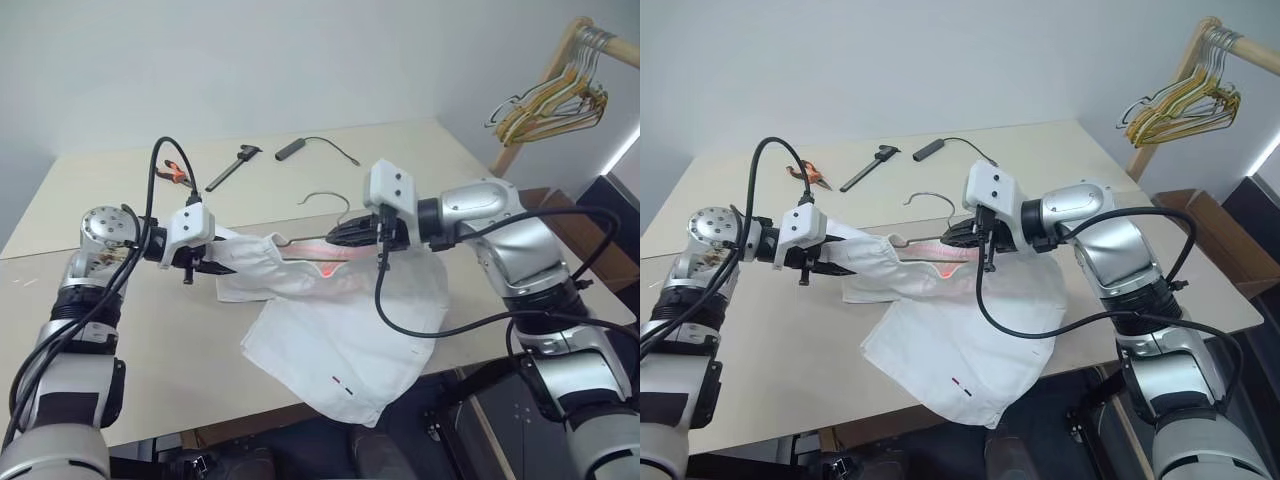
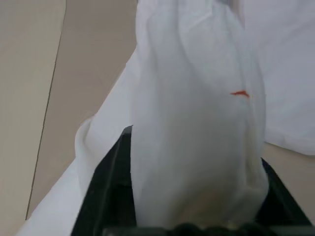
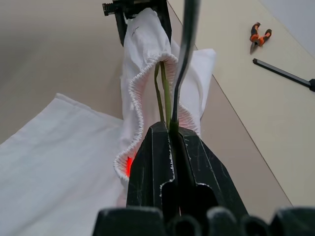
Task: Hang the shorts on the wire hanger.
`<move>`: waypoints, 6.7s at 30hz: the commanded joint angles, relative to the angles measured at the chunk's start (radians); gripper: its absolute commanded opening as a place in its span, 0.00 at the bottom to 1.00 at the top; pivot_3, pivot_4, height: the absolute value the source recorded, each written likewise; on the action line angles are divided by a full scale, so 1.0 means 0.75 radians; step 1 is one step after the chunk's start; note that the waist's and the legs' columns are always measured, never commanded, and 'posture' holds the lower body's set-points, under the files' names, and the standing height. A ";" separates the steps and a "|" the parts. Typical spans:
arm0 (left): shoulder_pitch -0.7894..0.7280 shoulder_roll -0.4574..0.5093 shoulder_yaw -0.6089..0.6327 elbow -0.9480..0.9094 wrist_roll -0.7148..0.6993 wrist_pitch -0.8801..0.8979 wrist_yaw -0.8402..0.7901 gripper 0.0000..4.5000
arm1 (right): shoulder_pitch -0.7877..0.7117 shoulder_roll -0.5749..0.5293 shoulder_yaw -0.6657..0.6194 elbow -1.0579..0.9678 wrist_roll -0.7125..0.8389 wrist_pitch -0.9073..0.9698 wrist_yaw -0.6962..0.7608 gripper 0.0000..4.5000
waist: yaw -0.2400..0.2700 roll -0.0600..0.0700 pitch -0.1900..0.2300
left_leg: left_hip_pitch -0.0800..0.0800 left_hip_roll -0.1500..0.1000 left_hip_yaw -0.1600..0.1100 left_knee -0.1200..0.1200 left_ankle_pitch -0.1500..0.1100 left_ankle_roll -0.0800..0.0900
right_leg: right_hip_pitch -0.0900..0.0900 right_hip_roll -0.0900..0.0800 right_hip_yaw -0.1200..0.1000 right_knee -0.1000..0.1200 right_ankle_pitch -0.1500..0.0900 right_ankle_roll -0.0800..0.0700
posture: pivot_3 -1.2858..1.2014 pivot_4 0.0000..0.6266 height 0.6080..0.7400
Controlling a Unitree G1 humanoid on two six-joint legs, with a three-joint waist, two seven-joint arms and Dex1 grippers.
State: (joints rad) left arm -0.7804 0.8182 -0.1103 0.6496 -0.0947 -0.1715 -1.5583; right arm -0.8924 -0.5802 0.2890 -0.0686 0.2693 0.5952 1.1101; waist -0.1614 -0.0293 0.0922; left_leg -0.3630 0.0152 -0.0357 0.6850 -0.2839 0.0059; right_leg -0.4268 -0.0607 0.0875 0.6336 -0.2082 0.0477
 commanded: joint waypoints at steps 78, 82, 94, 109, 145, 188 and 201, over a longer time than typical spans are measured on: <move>-0.249 -0.303 -0.075 0.032 -0.014 -0.071 0.084 0.00 | 0.052 -0.442 0.069 -0.192 -0.166 0.124 0.164 0.18 | -0.003 0.007 -0.010 | -0.008 -0.001 -0.010 0.012 0.000 0.001 | 0.002 -0.001 -0.009 -0.002 0.000 0.001 | 0.48 0.06 1.00; -0.254 -0.315 -0.066 0.015 -0.038 -0.050 0.072 0.13 | 0.081 -0.445 0.053 -0.212 -0.140 0.141 0.188 0.00 | 0.000 0.007 -0.010 | -0.008 -0.001 -0.010 0.012 0.000 0.001 | 0.002 -0.001 -0.009 -0.002 0.000 0.001 | 0.47 0.06 1.00; -0.296 -0.362 0.054 -0.056 -0.204 0.076 0.067 0.95 | 0.325 -0.500 -0.135 -0.380 0.048 0.396 0.117 0.00 | 0.011 0.007 -0.010 | -0.009 -0.001 -0.010 0.013 0.000 0.001 | 0.003 -0.001 -0.009 -0.002 0.000 0.001 | 0.46 0.07 1.00; -0.264 -0.467 0.334 -0.500 -0.582 0.532 0.484 0.99 | 0.885 -0.376 -0.992 -0.699 0.318 1.124 -0.344 0.00 | 0.013 0.007 -0.010 | -0.008 -0.001 -0.010 0.013 -0.001 0.001 | 0.005 -0.001 -0.009 -0.004 -0.001 0.003 | 0.43 0.10 1.00; -0.009 -0.568 0.398 -1.215 -1.094 1.082 1.091 0.99 | 0.210 -0.483 -1.390 0.212 -0.214 1.157 -1.385 0.00 | -0.108 0.016 -0.005 | 0.014 -0.002 0.016 -0.009 -0.001 0.001 | 0.020 0.001 0.019 -0.010 -0.010 0.016 | 0.43 0.13 1.00; 0.025 -0.538 0.389 -1.261 -1.073 1.041 1.082 1.00 | 0.163 -0.308 -1.416 0.264 -0.342 0.945 -1.620 0.64 | -0.102 0.021 -0.002 | 0.014 -0.002 0.016 -0.009 -0.001 0.001 | 0.024 0.001 0.019 -0.016 -0.011 0.018 | 0.44 0.08 1.00; 0.190 -0.502 0.415 -1.327 -0.961 0.955 1.162 1.00 | 0.388 -0.271 -0.942 -0.032 -0.736 -0.405 -2.015 0.99 | -0.111 0.024 -0.004 | 0.017 -0.002 0.017 -0.011 -0.001 0.001 | 0.024 0.001 0.021 -0.015 -0.011 0.018 | 0.45 0.07 1.00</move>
State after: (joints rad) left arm -0.6567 0.4257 0.1805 -0.3064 -0.8517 0.5820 -0.7033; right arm -0.5755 -0.7922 -0.4715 -0.0162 -0.2391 0.4424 -0.3591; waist -0.2446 -0.0111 0.0892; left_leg -0.3497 0.0140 -0.0226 0.6766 -0.2844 0.0064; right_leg -0.4088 -0.0595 0.1038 0.6228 -0.2164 0.0614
